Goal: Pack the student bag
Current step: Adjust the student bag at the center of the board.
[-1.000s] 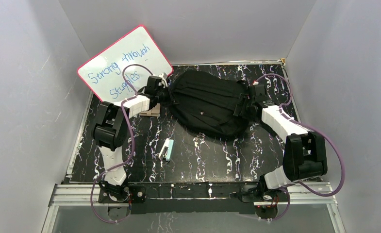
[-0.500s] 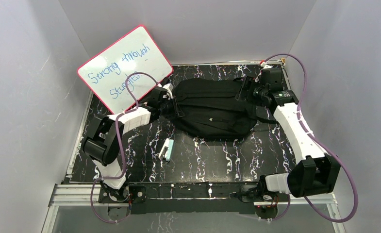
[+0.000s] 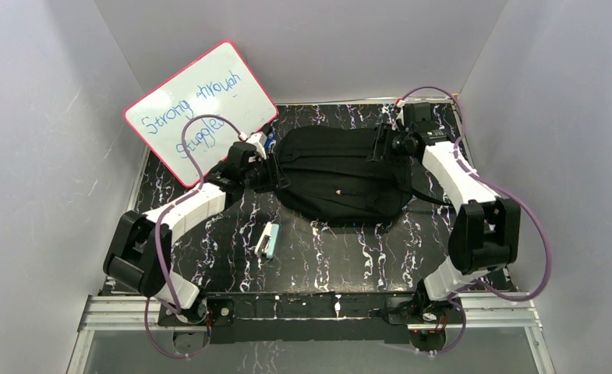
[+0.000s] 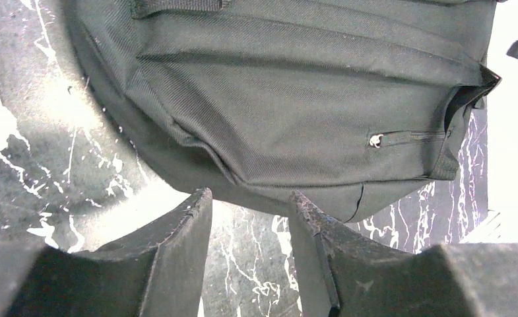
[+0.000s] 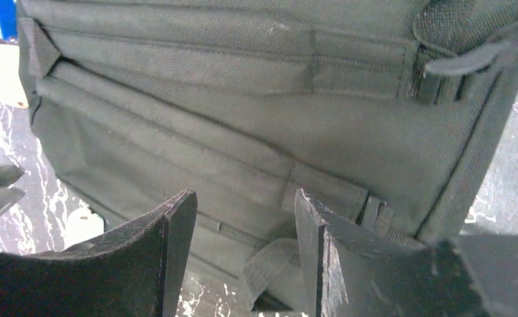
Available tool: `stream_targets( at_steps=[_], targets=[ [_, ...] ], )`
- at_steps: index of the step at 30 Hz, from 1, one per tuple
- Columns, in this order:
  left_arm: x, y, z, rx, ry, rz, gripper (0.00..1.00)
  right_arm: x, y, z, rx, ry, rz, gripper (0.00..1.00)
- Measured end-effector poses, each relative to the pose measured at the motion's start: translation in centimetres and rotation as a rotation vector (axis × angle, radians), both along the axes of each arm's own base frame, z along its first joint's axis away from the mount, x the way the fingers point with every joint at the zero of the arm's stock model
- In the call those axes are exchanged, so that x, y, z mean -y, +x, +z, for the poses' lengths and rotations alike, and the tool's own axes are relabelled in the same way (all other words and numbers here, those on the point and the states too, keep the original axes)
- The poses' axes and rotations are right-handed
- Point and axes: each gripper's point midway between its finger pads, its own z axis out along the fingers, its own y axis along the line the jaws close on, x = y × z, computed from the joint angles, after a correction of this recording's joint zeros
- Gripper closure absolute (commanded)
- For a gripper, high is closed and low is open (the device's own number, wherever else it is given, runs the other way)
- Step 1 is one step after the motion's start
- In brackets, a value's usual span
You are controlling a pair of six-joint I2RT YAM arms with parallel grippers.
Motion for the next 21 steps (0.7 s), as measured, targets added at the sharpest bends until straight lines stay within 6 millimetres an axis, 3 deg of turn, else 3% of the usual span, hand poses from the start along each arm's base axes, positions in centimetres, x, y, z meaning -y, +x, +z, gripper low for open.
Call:
stream_targets(
  at_steps=[8,12,21],
  targets=[
    [-1.6,-1.4,-0.2,0.001,0.030,0.035,0.48,-0.7,1.9,-3.7,-0.074,-0.002,0.018,0.27],
    [-1.9,-1.5,-0.5,-0.005,0.044,0.045,0.47,-1.0,1.9,-3.9,-0.079,0.004,0.032,0.18],
    [-2.2,-1.3,-0.6,0.003,0.056,0.059,0.47,-2.0,0.5,-5.2,-0.098,0.001,0.101,0.16]
  ],
)
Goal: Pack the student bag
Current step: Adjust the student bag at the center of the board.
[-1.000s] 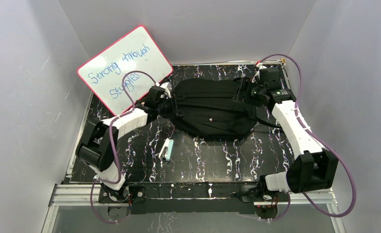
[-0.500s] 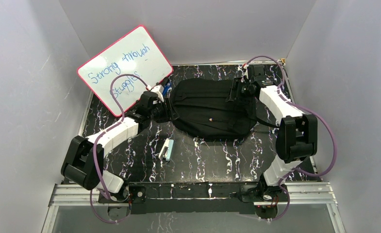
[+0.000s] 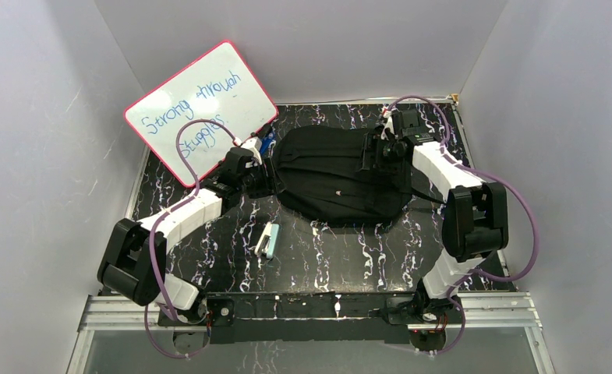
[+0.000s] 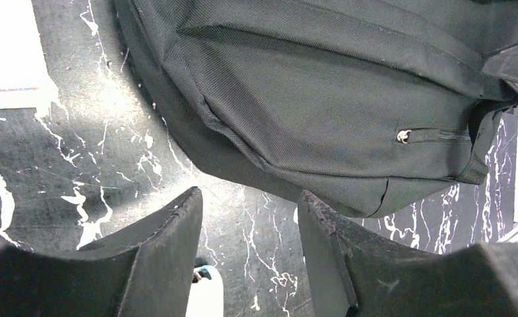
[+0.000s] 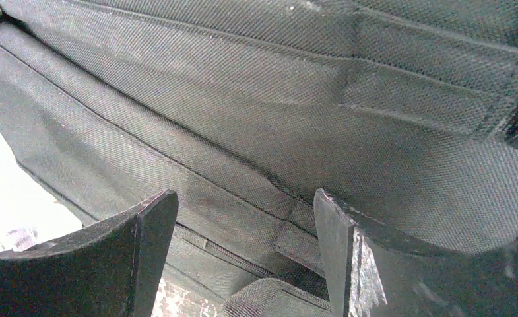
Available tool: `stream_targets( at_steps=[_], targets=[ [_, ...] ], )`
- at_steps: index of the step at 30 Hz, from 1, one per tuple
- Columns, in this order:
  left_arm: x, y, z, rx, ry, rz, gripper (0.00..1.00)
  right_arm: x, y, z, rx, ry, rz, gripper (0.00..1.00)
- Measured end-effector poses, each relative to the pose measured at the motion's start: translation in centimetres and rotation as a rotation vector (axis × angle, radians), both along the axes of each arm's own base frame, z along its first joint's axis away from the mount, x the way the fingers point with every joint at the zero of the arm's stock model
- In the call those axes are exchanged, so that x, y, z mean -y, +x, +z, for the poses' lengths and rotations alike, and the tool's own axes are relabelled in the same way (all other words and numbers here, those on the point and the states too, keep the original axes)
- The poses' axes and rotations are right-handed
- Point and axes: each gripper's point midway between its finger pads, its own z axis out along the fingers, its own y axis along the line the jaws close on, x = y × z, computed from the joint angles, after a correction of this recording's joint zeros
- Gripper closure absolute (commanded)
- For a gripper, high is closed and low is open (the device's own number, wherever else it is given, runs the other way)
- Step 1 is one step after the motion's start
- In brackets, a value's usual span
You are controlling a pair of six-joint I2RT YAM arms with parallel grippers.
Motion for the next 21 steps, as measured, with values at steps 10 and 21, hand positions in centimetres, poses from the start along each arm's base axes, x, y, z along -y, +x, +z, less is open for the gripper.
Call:
stream_targets(
  at_steps=[10,21],
  targets=[
    [-1.2,0.1,0.8,0.026,0.030,0.028,0.46,-2.3,-5.9,-0.5,-0.062,0.036,0.110,0.16],
    [-2.8,0.5,1.2,0.040,0.058,0.077,0.46,-7.9,-15.2,0.2,-0.179,0.194,0.296,0.17]
  ],
)
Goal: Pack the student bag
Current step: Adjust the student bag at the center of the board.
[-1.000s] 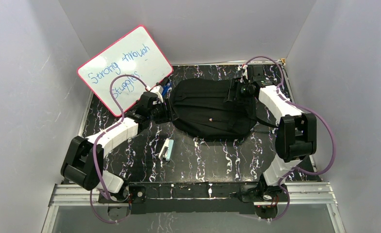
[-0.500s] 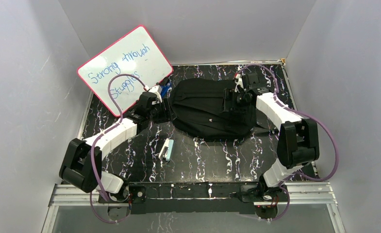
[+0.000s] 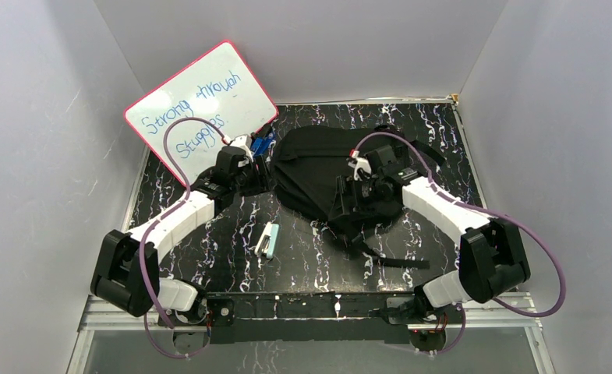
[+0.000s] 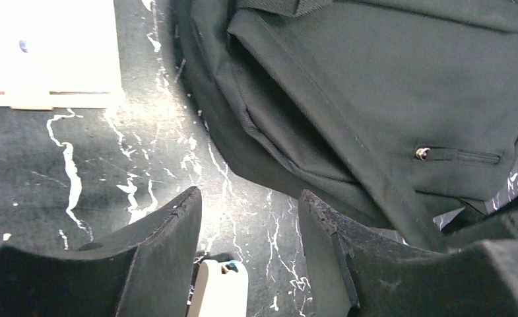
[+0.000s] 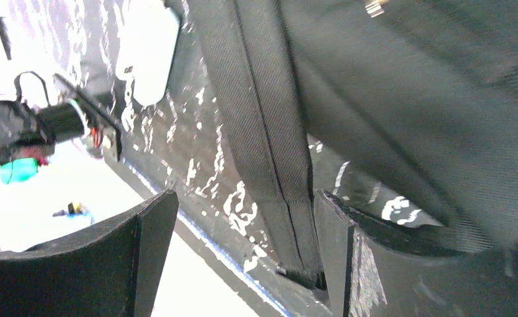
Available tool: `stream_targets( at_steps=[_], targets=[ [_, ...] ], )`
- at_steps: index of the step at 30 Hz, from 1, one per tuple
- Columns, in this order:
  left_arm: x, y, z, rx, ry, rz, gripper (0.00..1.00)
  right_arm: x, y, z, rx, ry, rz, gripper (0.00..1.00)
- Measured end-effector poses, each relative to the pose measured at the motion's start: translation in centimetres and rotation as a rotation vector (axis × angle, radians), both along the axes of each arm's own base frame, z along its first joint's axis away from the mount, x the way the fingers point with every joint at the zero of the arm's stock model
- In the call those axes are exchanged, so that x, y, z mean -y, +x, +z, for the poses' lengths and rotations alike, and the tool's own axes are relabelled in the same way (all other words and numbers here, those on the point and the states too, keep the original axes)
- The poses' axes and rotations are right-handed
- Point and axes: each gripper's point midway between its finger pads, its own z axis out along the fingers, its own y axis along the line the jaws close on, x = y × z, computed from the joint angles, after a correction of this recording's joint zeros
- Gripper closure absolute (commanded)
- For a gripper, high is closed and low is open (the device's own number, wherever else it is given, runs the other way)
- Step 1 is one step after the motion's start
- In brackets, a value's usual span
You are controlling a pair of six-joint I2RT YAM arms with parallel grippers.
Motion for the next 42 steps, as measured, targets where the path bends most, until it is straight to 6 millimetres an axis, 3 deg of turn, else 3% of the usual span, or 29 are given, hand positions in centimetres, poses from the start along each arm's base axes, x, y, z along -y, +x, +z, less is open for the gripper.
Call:
stream_targets(
  at_steps=[5,8,12,16,20,25,29,32,34,38,42],
  targets=[
    [-1.3,0.4,0.3,0.016,0.028,0.045,0.46,-2.3,-3.3,0.1,-0.053,0.048,0.095,0.17],
    [-1.7,0.7,0.5,0.021,0.036,0.054,0.46,-2.7,-3.8,0.3,-0.037,0.041,0.115,0.18],
    [-1.0,1.2,1.6,0.047,0.016,0.022,0.46,-1.3,-1.6,1.1,0.097,-0.050,0.027,0.23],
    [0.5,2.2,3.8,0.097,-0.020,-0.039,0.46,0.9,1.8,4.2,0.303,-0.133,-0.122,0.26],
    [2.1,3.2,6.4,0.171,-0.051,-0.091,0.46,2.7,3.5,6.2,0.416,-0.180,-0.229,0.30],
    [6.2,3.6,7.9,0.226,-0.082,-0.198,0.47,4.2,4.6,5.0,0.409,-0.280,-0.294,0.35],
    [11.2,2.5,6.5,0.218,-0.094,-0.321,0.48,4.6,5.3,3.5,0.385,-0.346,-0.299,0.38],
    [14.5,1.0,3.6,0.172,-0.099,-0.410,0.49,4.6,5.9,3.0,0.373,-0.378,-0.280,0.38],
    [15.6,0.3,1.7,0.138,-0.095,-0.442,0.50,4.4,6.4,2.9,0.366,-0.392,-0.271,0.38],
    [15.1,-1.2,-2.0,0.064,-0.079,-0.444,0.50,4.3,7.0,2.5,0.354,-0.402,-0.269,0.37],
    [14.3,-2.3,-3.9,0.040,-0.087,-0.429,0.50,4.2,7.2,2.2,0.324,-0.376,-0.289,0.36]
  ],
)
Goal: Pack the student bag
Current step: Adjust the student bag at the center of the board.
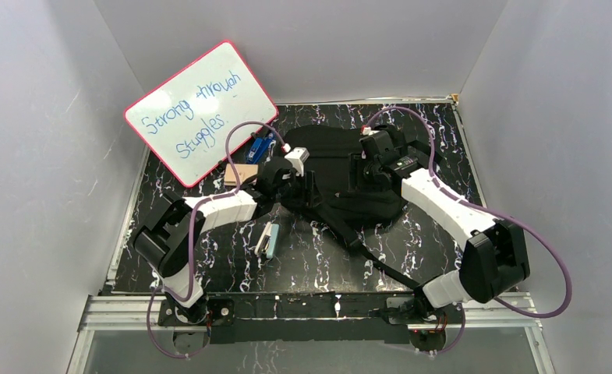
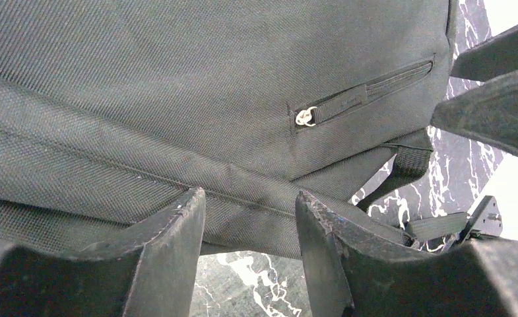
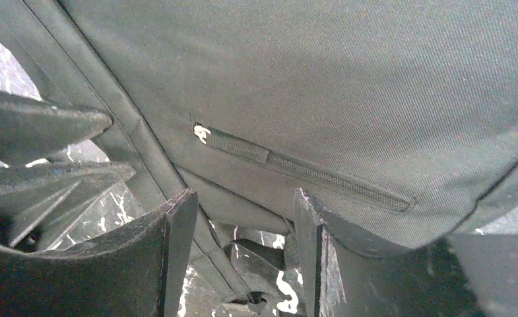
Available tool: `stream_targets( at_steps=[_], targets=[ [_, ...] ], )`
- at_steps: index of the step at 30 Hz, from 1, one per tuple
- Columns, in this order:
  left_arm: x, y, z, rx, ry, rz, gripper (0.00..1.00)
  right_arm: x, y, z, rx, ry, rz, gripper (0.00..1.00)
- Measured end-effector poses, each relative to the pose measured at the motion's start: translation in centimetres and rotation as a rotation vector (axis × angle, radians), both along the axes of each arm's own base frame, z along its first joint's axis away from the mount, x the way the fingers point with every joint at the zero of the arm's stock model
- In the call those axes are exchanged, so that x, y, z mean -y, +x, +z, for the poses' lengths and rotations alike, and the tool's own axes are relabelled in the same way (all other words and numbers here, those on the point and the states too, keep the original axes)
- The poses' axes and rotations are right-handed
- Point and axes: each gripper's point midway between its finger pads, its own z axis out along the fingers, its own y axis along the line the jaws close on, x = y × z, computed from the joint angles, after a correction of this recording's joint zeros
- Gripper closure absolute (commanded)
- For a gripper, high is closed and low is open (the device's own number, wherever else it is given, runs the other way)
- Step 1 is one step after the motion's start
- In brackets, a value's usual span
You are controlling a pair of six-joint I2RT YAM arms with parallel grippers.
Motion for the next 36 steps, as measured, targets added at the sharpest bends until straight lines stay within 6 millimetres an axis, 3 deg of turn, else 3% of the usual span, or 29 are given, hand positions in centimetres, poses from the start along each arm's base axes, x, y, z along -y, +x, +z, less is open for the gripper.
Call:
stream_targets(
  at_steps=[11,23,36],
  targets=[
    [-0.5,-0.6,-1.2,0.012,-0.035,0.024,0.51,0.8,0.6,-3.8,-0.126,0.178,-0.039,0.35],
    [-0.6,-0.8,-1.7,0.013,-0.030,0.033,0.51,0.7,0.7,-4.7,-0.195,0.368,0.021,0.42],
    [-0.7,-0.9,-1.8,0.010,-0.021,0.037,0.52,-1.3,0.7,-5.5,-0.249,0.482,0.096,0.48]
  ],
)
